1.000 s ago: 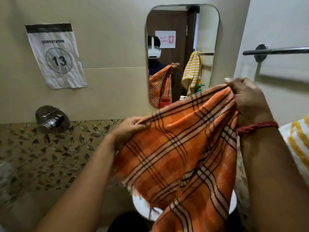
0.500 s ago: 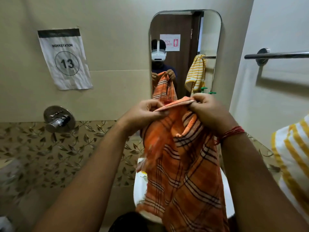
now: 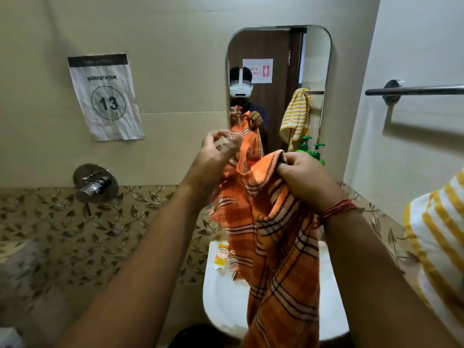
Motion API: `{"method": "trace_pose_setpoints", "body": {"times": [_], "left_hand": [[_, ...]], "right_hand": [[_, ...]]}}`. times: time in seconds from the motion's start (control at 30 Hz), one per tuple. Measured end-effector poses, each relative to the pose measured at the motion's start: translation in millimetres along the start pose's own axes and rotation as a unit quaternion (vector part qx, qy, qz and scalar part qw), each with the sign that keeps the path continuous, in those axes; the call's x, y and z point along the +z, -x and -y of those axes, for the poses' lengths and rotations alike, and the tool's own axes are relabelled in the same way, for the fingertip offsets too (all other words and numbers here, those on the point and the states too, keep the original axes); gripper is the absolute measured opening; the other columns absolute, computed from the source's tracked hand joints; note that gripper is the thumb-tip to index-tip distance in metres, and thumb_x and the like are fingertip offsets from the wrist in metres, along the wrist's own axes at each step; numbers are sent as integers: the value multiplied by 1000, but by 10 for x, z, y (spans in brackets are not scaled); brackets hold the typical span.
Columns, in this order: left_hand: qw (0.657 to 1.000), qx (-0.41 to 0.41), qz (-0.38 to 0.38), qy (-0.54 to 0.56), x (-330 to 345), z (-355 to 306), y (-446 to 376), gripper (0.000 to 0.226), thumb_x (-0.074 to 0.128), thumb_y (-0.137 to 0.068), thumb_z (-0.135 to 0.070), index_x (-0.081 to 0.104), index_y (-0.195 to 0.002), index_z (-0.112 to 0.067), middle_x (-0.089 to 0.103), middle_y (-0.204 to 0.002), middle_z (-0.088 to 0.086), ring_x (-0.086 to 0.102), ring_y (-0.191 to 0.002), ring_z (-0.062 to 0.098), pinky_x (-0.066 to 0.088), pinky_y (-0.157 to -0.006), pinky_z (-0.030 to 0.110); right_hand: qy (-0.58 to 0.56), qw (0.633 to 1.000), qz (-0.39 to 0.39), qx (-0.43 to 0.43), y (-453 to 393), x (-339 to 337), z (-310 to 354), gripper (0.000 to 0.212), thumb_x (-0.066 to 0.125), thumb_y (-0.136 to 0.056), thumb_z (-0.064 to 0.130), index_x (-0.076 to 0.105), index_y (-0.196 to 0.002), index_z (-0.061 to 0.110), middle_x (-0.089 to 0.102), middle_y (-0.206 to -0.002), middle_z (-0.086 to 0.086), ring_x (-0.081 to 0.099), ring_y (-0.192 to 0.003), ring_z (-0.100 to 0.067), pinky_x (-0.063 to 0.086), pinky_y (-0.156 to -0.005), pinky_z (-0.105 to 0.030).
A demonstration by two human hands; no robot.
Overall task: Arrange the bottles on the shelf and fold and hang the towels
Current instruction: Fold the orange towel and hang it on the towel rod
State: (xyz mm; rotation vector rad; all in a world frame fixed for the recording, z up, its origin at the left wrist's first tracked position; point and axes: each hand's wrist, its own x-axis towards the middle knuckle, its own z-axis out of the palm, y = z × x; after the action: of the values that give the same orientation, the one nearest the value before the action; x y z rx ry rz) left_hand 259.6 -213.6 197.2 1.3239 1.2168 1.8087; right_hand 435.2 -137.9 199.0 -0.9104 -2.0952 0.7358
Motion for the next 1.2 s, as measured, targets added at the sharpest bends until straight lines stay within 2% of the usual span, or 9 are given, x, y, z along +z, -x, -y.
{"method": "trace_pose_setpoints", "body": {"times": [0.13,0.27,0.37,0.57,0.73,0.87,1.0,1.07,1.2], "left_hand": [[961,49,106,-249,108,8,77,96,61,-65,-86,37,-141,-33,61,-126,-2,62,-116,17,56,-89,32],[903,-25,208,-375,239,-24,160,68,71,-87,-49,43,-142,-21,59,-128,1,63,-111,16,58,-92,37],[928,-68,132,-342,155,-7,142,13,57,-99,-19,64,-108,-14,71,-100,8,73,-90,21,61,-85,40],[942,39,-20,-333,42,-34,77,21,50,-99,-11,67,-90,-20,68,-80,0,66,-69,11,50,-57,22],[998,10,-62,-8,90,-157,2,33,47,-102,-11,71,-81,-19,71,-73,5,69,-68,21,57,-72,40],[992,37,-101,61,84,-302,-23,28,45,-103,-9,67,-86,-12,72,-67,2,71,-63,16,58,-63,32],[966,25,-214,139,-252,-373,-237,19,58,-92,-16,66,-76,-12,74,-75,7,72,-67,20,60,-66,33],[945,9,-287,159,-542,-435,-394,11,65,-77,-23,67,-75,-12,75,-95,15,73,-85,30,61,-79,43],[964,43,-261,-36,-506,-513,-237,11,61,-95,-17,67,-85,-14,71,-78,1,69,-69,13,52,-56,20]], "right_hand": [[15,1000,-2,19,-1,60,5,25,50,-96,25,72,-91,15,72,-85,-7,68,-82,-25,57,-79,-45],[38,999,-11,19,6,72,1,24,50,-97,26,71,-87,17,70,-81,-5,68,-78,-20,57,-71,-37],[52,998,-21,17,22,75,-16,26,50,-99,31,71,-95,18,70,-86,-2,67,-80,-17,58,-74,-37],[92,996,-16,-7,59,85,-14,26,50,-100,32,69,-112,19,68,-90,1,64,-80,-11,57,-70,-31],[94,990,-33,-100,68,69,109,16,59,-97,35,66,-90,22,63,-83,3,63,-80,-16,50,-65,-31],[-300,945,120,-47,123,-12,179,12,67,-92,11,62,-84,19,71,-72,8,71,-71,-8,55,-59,-21],[-403,904,143,0,132,-36,-16,13,72,-86,15,60,-86,13,69,-85,-7,69,-75,-19,61,-64,-30],[-376,913,160,13,129,-85,-140,21,75,-82,22,59,-92,13,67,-93,-12,67,-79,-23,60,-69,-34],[-326,939,111,7,67,-159,-198,29,72,-80,27,67,-105,15,71,-108,-13,71,-97,-28,61,-80,-38]]}}
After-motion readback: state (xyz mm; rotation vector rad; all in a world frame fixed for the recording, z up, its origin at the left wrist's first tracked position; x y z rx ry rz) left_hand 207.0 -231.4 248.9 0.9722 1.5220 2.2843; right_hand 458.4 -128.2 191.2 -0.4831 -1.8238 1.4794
